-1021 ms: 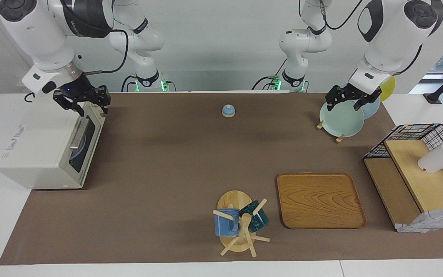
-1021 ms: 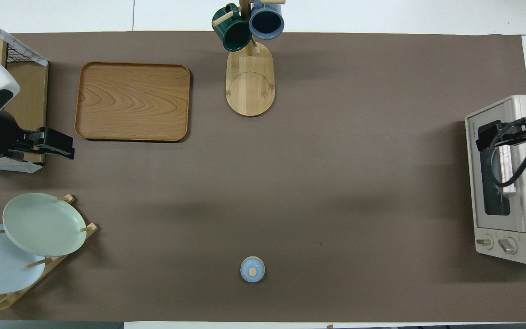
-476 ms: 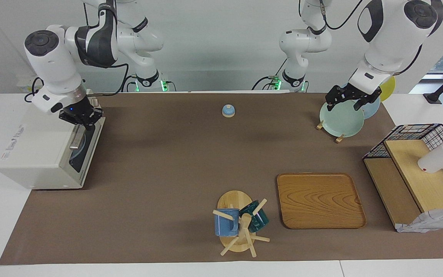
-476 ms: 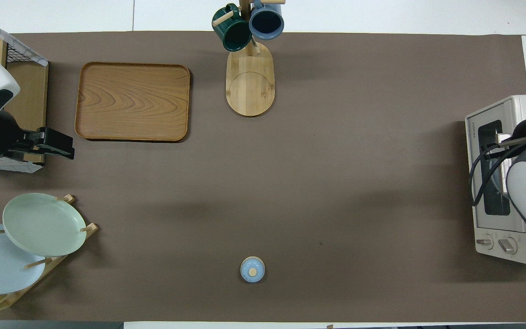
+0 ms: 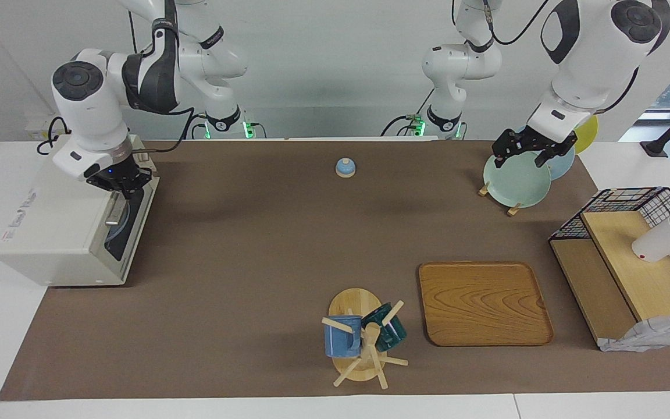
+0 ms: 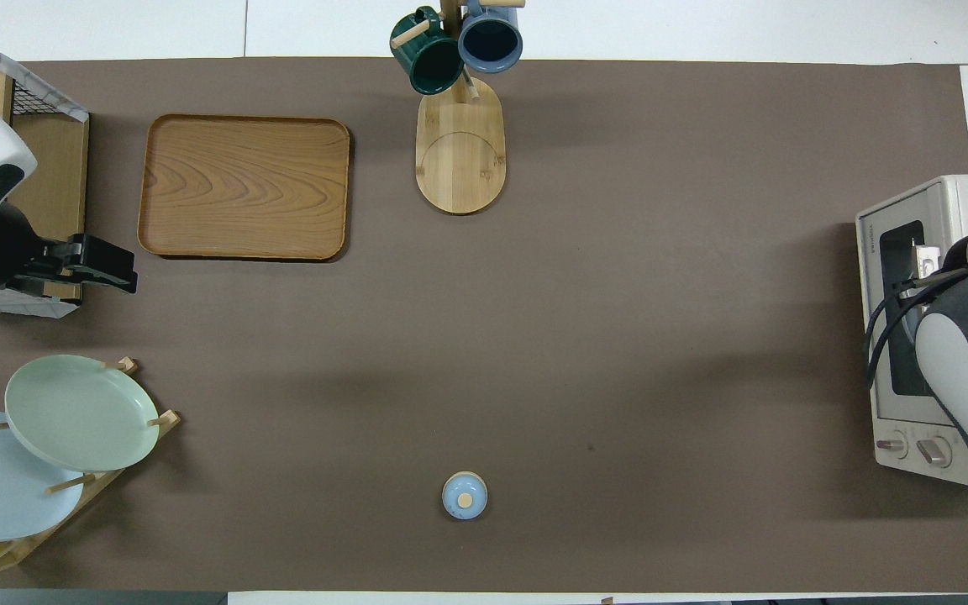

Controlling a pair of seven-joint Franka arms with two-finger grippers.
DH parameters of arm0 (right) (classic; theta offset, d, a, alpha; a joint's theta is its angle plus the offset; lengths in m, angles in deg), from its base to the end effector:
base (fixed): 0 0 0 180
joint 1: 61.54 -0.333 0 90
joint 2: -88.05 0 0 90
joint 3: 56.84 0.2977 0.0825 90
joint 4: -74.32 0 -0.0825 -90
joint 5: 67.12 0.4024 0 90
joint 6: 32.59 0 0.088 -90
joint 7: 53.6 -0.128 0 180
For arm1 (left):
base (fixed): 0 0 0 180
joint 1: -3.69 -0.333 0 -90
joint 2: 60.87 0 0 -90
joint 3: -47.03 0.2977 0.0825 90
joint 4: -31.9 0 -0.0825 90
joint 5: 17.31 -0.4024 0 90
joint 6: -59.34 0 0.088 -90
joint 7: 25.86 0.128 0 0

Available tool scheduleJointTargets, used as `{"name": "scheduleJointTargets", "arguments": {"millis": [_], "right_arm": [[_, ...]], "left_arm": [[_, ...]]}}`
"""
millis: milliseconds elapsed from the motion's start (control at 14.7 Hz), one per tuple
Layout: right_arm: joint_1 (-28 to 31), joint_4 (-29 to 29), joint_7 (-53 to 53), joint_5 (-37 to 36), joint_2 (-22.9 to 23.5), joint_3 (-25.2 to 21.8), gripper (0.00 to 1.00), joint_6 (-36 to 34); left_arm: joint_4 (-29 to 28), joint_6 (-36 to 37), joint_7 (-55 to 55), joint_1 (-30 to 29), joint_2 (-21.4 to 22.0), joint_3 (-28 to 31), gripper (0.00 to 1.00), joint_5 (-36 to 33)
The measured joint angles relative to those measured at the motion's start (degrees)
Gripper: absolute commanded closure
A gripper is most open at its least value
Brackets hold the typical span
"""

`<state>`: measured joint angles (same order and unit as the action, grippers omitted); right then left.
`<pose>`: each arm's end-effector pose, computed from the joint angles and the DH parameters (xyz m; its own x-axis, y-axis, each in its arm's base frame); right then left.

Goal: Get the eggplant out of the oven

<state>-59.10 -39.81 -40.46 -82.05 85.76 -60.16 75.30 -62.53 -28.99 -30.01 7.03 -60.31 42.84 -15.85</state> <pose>0.5496 -0.0802 0.4298 0.9710 0.2006 -0.1302 0.2250 -0.9508 0.2129 0.5566 -0.0771 0.5508 0.9934 -0.0590 -0.0981 -0.0576 -0.9982 0.0177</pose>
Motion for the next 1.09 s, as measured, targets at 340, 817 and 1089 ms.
{"name": "scheduleJointTargets", "arguments": {"millis": [340,817,1089], "right_arm": [[0.8,-2.6,1.2,0.0,-0.8,0.3,1.00,2.9],[-6.6,-7.7,-6.8,2.4,1.9,0.8,1.00,11.9],[-8.4,-9.6,-9.1,3.0,6.8,1.0,1.00,19.5]], "left_arm": [[0.0,0.0,0.0,0.0,0.0,0.0,0.00,0.0],[0.0,0.0,0.0,0.0,0.0,0.0,0.00,0.0],[0.0,0.0,0.0,0.0,0.0,0.0,0.00,0.0]]}}
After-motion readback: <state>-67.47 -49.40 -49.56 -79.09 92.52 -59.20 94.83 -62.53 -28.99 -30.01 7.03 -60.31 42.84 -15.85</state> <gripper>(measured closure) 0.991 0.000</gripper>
